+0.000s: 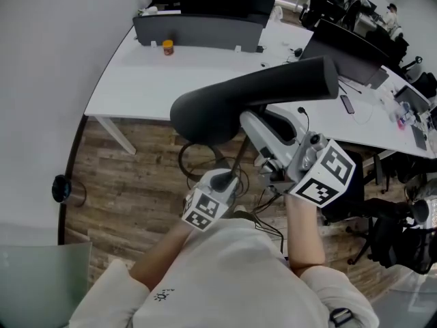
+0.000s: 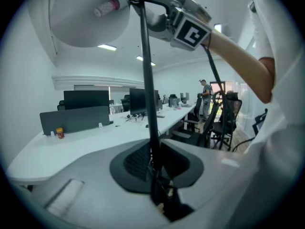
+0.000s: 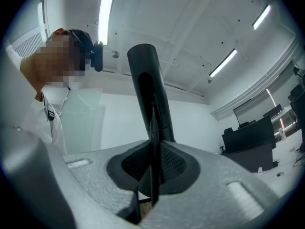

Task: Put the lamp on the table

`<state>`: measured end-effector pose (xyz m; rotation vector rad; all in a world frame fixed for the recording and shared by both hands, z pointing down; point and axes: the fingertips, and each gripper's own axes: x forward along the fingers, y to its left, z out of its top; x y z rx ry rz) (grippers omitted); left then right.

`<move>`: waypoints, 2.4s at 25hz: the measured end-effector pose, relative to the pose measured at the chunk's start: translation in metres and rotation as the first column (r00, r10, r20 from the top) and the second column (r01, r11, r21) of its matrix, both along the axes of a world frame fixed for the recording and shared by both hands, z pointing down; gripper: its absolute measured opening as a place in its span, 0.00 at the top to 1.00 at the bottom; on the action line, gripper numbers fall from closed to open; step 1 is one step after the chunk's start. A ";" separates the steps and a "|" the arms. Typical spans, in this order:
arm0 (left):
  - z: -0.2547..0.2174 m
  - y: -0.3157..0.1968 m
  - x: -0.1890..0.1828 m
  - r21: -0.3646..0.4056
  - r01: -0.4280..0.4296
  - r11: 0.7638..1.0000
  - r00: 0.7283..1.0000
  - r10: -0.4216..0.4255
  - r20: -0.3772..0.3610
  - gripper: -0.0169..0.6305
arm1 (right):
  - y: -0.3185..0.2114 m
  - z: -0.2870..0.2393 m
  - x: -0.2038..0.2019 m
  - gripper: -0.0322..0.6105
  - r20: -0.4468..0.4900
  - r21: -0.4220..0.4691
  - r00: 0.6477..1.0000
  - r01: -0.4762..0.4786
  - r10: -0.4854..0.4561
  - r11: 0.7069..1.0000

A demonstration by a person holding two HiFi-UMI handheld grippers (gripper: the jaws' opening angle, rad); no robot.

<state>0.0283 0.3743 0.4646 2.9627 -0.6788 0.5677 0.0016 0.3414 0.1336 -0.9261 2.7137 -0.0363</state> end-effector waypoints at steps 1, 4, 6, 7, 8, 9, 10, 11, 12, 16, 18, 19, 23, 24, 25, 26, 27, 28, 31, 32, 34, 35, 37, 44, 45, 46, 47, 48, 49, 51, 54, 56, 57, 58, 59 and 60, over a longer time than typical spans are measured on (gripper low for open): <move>0.001 0.001 -0.002 -0.002 -0.001 1.000 1.000 0.001 0.002 0.89 | 0.001 0.000 -0.002 0.89 -0.001 -0.001 1.000 -0.002 0.002 1.000; -0.001 0.004 -0.008 0.003 0.000 1.000 1.000 0.000 0.004 0.89 | 0.004 -0.002 -0.006 0.89 0.001 -0.001 1.000 -0.001 0.001 1.000; -0.001 0.006 -0.011 0.006 0.001 1.000 1.000 -0.001 0.004 0.89 | 0.008 -0.002 -0.009 0.89 0.001 -0.001 1.000 0.000 0.000 1.000; -0.001 0.007 -0.012 0.007 0.000 1.000 1.000 0.000 0.003 0.89 | 0.010 -0.002 -0.010 0.89 0.001 0.000 1.000 0.000 0.000 1.000; -0.001 0.008 -0.013 0.008 -0.001 1.000 1.000 0.001 0.002 0.89 | 0.010 -0.003 -0.011 0.89 0.000 0.000 1.000 -0.001 0.001 1.000; -0.001 0.008 -0.014 0.009 -0.003 1.000 1.000 0.003 0.001 0.89 | 0.010 -0.003 -0.012 0.89 -0.001 0.001 1.000 -0.001 0.001 1.000; -0.002 0.007 -0.014 0.011 -0.004 1.000 1.000 0.004 0.001 0.89 | 0.010 -0.004 -0.013 0.89 -0.002 0.002 1.000 -0.002 0.002 1.000; -0.001 0.007 -0.014 0.011 -0.004 1.000 1.000 0.004 0.003 0.89 | 0.009 -0.004 -0.013 0.89 -0.002 0.001 1.000 -0.002 0.002 1.000; 0.000 0.006 -0.014 0.009 -0.004 1.000 1.000 0.004 0.007 0.89 | 0.009 -0.003 -0.011 0.89 -0.001 -0.001 1.000 -0.003 0.003 1.000; 0.002 0.003 -0.009 0.006 -0.008 1.000 1.000 0.008 0.013 0.89 | 0.003 0.000 -0.004 0.89 0.007 -0.009 1.000 -0.006 0.006 1.000; 0.004 0.000 -0.008 0.002 -0.007 1.000 1.000 0.007 0.017 0.89 | 0.001 0.002 -0.002 0.89 0.012 -0.012 1.000 -0.004 0.004 1.000; 0.005 -0.001 -0.008 0.000 -0.007 1.000 1.000 0.007 0.018 0.89 | 0.000 0.004 -0.002 0.89 0.013 -0.012 1.000 -0.002 0.002 1.000; 0.006 -0.007 -0.003 -0.003 -0.007 1.000 1.000 0.007 0.021 0.89 | -0.007 0.006 0.004 0.89 0.017 -0.014 1.000 0.005 -0.004 1.000; 0.006 -0.011 -0.001 -0.002 -0.006 1.000 1.000 0.007 0.021 0.89 | -0.012 0.006 0.006 0.89 0.017 -0.014 1.000 0.005 -0.005 1.000; 0.006 -0.015 0.001 -0.002 -0.006 1.000 1.000 0.006 0.021 0.89 | -0.016 0.006 0.008 0.89 0.017 -0.014 1.000 0.006 -0.006 1.000; 0.006 -0.020 0.003 -0.002 -0.004 1.000 1.000 0.004 0.021 0.89 | -0.021 0.006 0.010 0.89 0.015 -0.015 1.000 0.008 -0.008 1.000; 0.007 -0.024 0.005 -0.004 -0.003 1.000 1.000 0.003 0.020 0.89 | -0.026 0.007 0.012 0.89 0.014 -0.017 1.000 0.010 -0.010 1.000; 0.008 -0.029 0.006 -0.008 -0.002 1.000 1.000 0.002 0.019 0.89 | -0.031 0.007 0.013 0.89 0.011 -0.018 1.000 0.013 -0.013 1.000; 0.010 -0.044 0.011 -0.016 0.004 1.000 1.000 -0.004 0.016 0.89 | -0.048 0.011 0.015 0.89 0.004 -0.021 1.000 0.021 -0.021 1.000; 0.011 -0.050 0.012 -0.016 0.006 1.000 1.000 -0.006 0.016 0.89 | -0.053 0.011 0.017 0.89 0.003 -0.022 1.000 0.025 -0.024 0.999; 0.010 -0.062 0.017 -0.016 0.012 1.000 1.000 -0.012 0.018 0.89 | -0.066 0.011 0.023 0.89 0.004 -0.023 1.000 0.030 -0.030 0.999; 0.010 -0.068 0.020 -0.017 0.015 1.000 1.000 -0.015 0.019 0.89 | -0.072 0.011 0.026 0.89 0.005 -0.025 0.999 0.033 -0.033 0.999; 0.011 -0.081 0.026 -0.021 0.020 1.000 1.000 -0.020 0.022 0.89 | -0.085 0.011 0.031 0.89 0.005 -0.026 0.999 0.040 -0.040 0.999; 0.010 -0.125 0.050 -0.026 0.041 0.999 0.999 -0.040 0.024 0.89 | -0.128 0.009 0.056 0.89 0.007 -0.029 0.998 0.063 -0.062 0.998; 0.010 -0.131 0.054 -0.027 0.044 0.999 0.999 -0.044 0.024 0.89 | -0.135 0.010 0.060 0.89 0.007 -0.031 0.998 0.066 -0.066 0.997; 0.009 -0.138 0.058 -0.027 0.048 0.998 0.999 -0.047 0.024 0.89 | -0.141 0.010 0.064 0.89 0.007 -0.031 0.998 0.069 -0.069 0.997; 0.009 -0.145 0.063 -0.027 0.051 0.998 0.998 -0.051 0.024 0.89 | -0.148 0.009 0.068 0.89 0.008 -0.032 0.997 0.072 -0.072 0.997; 0.009 -0.151 0.068 -0.028 0.054 0.998 0.998 -0.053 0.025 0.89 | -0.155 0.009 0.074 0.89 0.009 -0.033 0.997 0.074 -0.074 0.997; 0.009 -0.157 0.073 -0.029 0.055 0.998 0.998 -0.054 0.025 0.89 | -0.162 0.010 0.079 0.89 0.010 -0.034 0.997 0.076 -0.076 0.997; 0.010 -0.169 0.084 -0.031 0.058 0.998 0.998 -0.057 0.026 0.89 | -0.173 0.011 0.090 0.89 0.011 -0.034 0.997 0.080 -0.080 0.996; 0.013 -0.183 0.100 -0.034 0.060 0.998 0.998 -0.059 0.030 0.89 | -0.188 0.013 0.107 0.89 0.014 -0.034 0.996 0.084 -0.084 0.996; 0.015 -0.193 0.111 -0.035 0.062 0.997 0.998 -0.061 0.031 0.89 | -0.198 0.015 0.118 0.89 0.016 -0.034 0.996 0.086 -0.086 0.996; 0.015 -0.198 0.116 -0.035 0.064 0.997 0.998 -0.063 0.031 0.89 | -0.203 0.015 0.123 0.89 0.017 -0.033 0.996 0.087 -0.087 0.996; 0.016 -0.203 0.122 -0.036 0.066 0.997 0.997 -0.065 0.031 0.89 | -0.207 0.016 0.129 0.89 0.018 -0.033 0.996 0.088 -0.088 0.996; 0.017 -0.207 0.127 -0.036 0.068 0.997 0.997 -0.067 0.032 0.89 | -0.212 0.016 0.134 0.89 0.019 -0.033 0.996 0.089 -0.089 0.995; 0.017 -0.211 0.131 -0.038 0.069 0.997 0.997 -0.068 0.034 0.89 | -0.216 0.017 0.139 0.89 0.020 -0.034 0.996 0.090 -0.090 0.995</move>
